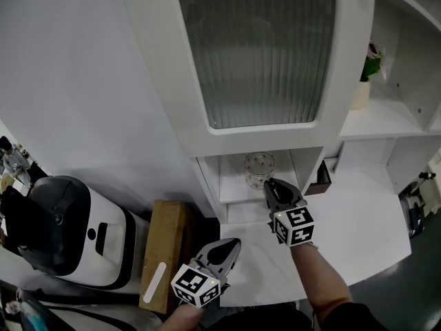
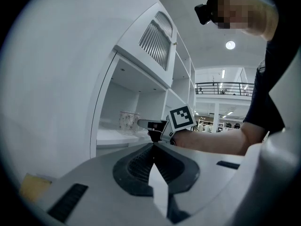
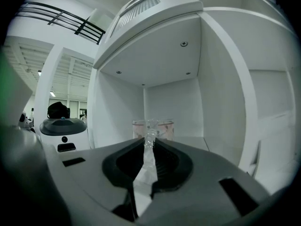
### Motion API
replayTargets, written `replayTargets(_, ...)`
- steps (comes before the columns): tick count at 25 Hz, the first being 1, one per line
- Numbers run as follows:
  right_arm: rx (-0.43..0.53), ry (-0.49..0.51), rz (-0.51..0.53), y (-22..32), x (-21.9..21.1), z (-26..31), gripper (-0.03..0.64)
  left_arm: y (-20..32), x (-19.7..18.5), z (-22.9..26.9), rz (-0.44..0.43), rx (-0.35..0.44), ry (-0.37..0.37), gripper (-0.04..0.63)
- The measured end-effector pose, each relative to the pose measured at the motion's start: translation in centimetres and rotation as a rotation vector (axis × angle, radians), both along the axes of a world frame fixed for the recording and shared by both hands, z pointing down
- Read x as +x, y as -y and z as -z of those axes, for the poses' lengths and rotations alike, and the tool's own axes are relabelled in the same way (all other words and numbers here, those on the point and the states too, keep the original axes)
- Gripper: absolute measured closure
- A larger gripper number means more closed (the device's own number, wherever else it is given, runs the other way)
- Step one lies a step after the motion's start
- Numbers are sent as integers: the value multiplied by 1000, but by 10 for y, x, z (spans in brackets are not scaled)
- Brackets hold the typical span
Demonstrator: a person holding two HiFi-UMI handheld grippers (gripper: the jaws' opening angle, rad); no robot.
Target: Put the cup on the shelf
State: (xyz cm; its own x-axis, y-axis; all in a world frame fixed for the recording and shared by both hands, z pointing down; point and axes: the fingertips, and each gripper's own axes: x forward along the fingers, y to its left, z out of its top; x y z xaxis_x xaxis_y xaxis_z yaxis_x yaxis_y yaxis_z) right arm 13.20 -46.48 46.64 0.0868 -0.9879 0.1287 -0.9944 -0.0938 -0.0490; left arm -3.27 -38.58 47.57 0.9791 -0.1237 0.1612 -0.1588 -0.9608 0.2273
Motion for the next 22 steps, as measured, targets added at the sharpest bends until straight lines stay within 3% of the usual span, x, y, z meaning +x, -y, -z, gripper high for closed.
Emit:
replayTargets(12,-56,-24,25,5,-1,-10,586,-7,1,-1,-7,-2,-1,591)
replayTargets(14,-62,-20,24,2,-1,-11,543,-9,2,0,-12,-3,-2,591)
replayTargets(22,-39,9,-8,-25,3,-5,537,-20,6,2,-33,-1,-9,591)
